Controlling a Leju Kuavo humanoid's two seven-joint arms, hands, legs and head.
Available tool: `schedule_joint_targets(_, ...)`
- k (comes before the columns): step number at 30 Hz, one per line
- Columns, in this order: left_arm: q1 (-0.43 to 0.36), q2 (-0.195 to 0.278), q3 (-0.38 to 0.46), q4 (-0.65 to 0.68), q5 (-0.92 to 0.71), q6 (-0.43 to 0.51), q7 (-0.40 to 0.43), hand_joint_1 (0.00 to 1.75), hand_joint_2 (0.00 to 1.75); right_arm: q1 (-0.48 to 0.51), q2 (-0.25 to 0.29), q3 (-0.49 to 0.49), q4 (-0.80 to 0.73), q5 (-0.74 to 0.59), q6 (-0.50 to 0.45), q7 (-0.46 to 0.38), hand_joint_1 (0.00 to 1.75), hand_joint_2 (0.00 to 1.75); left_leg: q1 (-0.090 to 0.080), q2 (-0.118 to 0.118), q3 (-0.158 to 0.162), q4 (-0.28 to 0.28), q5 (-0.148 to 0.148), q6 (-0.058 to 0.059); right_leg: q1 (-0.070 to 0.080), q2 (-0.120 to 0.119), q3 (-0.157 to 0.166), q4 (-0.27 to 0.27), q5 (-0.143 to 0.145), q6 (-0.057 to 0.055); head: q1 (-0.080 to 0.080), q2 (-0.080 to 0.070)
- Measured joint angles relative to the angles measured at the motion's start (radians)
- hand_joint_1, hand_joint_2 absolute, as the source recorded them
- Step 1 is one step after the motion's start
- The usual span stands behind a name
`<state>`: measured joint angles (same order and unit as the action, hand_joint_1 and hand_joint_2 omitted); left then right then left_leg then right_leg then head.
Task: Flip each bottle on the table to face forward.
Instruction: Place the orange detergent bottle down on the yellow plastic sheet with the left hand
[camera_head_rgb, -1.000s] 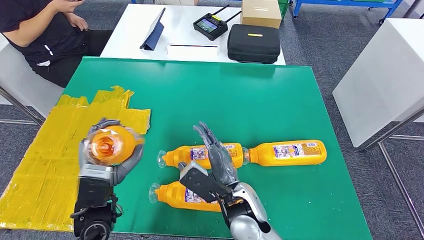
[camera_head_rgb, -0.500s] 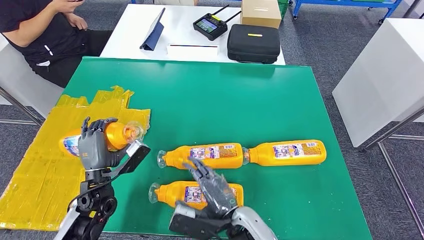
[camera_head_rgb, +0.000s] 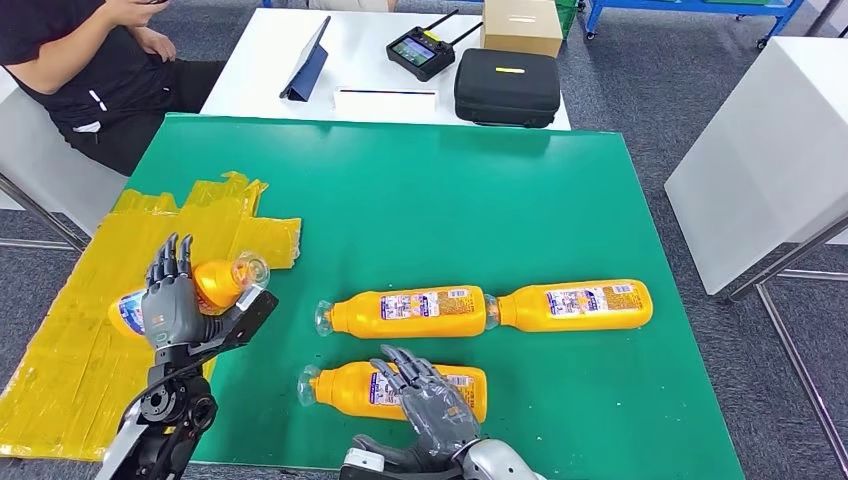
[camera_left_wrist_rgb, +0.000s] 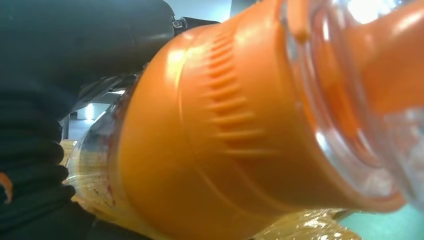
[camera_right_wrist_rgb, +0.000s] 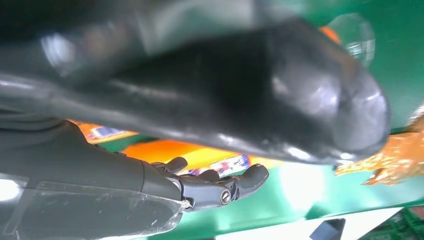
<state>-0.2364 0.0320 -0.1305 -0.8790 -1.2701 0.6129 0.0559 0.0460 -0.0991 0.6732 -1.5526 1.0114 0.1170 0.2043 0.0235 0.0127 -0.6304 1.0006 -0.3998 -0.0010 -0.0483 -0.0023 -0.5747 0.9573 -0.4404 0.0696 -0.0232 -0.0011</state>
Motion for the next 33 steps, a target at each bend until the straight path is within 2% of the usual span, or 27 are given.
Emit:
schedule_joint_targets(4, 0.004, 0.000, 0.015, 0.006, 0.018, -0.017, -0.035, 0.00, 0.00, 0.001, -0.008, -0.013, 0.000, 0.062, -0.016, 0.021, 0.00, 1.75, 0.000, 0.000, 0.000, 0.000, 0.000, 0.000, 0.000, 0.000, 0.000, 0.000, 0.000, 0.000, 0.000, 0.000)
schedule_joint_targets(11, 0.002, 0.001, 0.027, 0.007, 0.077, -0.089, -0.090, 0.00, 0.00, 0.015, -0.025, -0.042, 0.000, 0.098, -0.026, 0.031, 0.00, 1.75, 0.000, 0.000, 0.000, 0.000, 0.000, 0.000, 0.000, 0.000, 0.000, 0.000, 0.000, 0.000, 0.000, 0.000)
schedule_joint_targets(18, -0.002, 0.001, 0.030, 0.007, 0.095, -0.103, -0.105, 0.00, 0.00, 0.023, -0.035, -0.052, 0.000, 0.099, -0.025, 0.034, 0.00, 1.75, 0.000, 0.000, 0.001, 0.000, 0.000, 0.000, 0.000, 0.000, 0.001, 0.000, 0.000, 0.000, 0.000, 0.000)
schedule_joint_targets(22, -0.012, 0.001, 0.031, 0.007, 0.144, -0.143, -0.145, 0.00, 0.00, 0.021, -0.041, -0.053, 0.007, 0.095, -0.020, 0.037, 0.00, 0.00, 0.000, -0.001, 0.001, 0.000, 0.001, 0.001, 0.000, -0.002, 0.002, 0.000, 0.000, 0.000, 0.000, 0.000)
schedule_joint_targets(28, -0.051, 0.002, 0.029, 0.030, 0.195, -0.193, -0.185, 0.00, 0.00, 0.011, -0.064, -0.057, 0.036, 0.061, -0.010, 0.028, 0.00, 0.00, -0.001, -0.002, 0.002, 0.000, 0.001, 0.001, -0.001, -0.003, 0.004, 0.000, 0.000, 0.000, 0.000, 0.000)
schedule_joint_targets(33, -0.107, 0.001, 0.011, 0.116, 0.199, -0.239, -0.185, 0.00, 0.00, 0.001, -0.085, -0.058, 0.055, 0.034, 0.015, 0.028, 0.00, 0.00, -0.001, -0.003, 0.003, 0.000, 0.002, 0.000, -0.001, -0.002, 0.004, 0.000, 0.001, 0.001, 0.000, 0.000)
